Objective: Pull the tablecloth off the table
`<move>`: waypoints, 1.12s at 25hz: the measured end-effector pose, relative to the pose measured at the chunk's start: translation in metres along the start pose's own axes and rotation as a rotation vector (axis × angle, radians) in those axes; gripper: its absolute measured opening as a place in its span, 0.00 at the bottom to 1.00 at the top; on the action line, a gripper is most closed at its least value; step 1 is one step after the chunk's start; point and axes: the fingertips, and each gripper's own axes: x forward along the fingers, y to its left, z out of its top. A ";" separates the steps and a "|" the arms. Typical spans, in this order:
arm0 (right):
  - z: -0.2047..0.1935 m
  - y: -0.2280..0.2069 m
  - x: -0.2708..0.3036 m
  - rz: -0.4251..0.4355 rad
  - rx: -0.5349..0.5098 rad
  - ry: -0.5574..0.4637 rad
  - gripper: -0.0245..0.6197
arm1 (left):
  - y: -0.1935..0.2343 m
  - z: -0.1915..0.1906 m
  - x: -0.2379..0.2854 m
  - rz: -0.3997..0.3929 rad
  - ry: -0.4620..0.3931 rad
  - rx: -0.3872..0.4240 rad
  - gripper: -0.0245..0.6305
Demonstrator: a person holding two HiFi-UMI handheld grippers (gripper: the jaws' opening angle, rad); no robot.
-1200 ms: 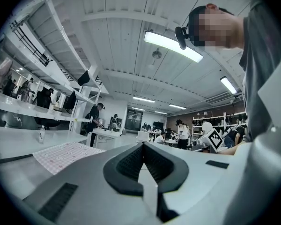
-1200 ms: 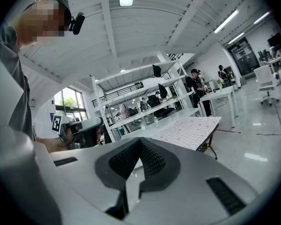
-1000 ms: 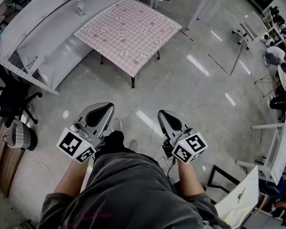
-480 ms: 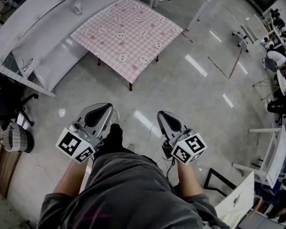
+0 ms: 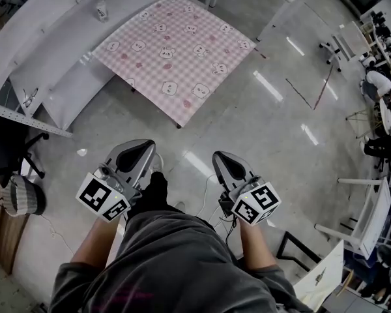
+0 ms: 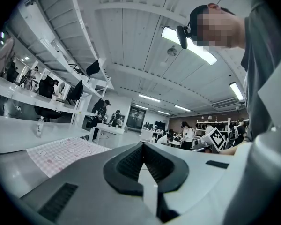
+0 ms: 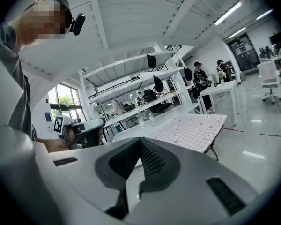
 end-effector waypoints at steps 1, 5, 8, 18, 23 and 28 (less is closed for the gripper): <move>0.002 -0.003 0.009 -0.004 0.002 0.005 0.03 | 0.008 0.001 0.004 -0.004 0.002 -0.003 0.04; 0.008 -0.011 0.042 -0.010 0.007 0.025 0.03 | 0.043 0.008 0.019 -0.024 0.013 -0.012 0.04; 0.018 -0.018 0.065 -0.018 0.013 0.030 0.03 | 0.069 0.016 0.032 -0.037 0.019 -0.015 0.04; 0.046 -0.041 0.148 -0.071 0.036 0.039 0.03 | 0.158 0.036 0.060 -0.066 0.031 -0.038 0.04; 0.059 -0.052 0.183 -0.083 0.055 0.038 0.03 | 0.195 0.046 0.076 -0.087 0.039 -0.036 0.04; 0.068 -0.060 0.209 -0.102 0.056 0.038 0.03 | 0.225 0.053 0.088 -0.100 0.041 -0.036 0.04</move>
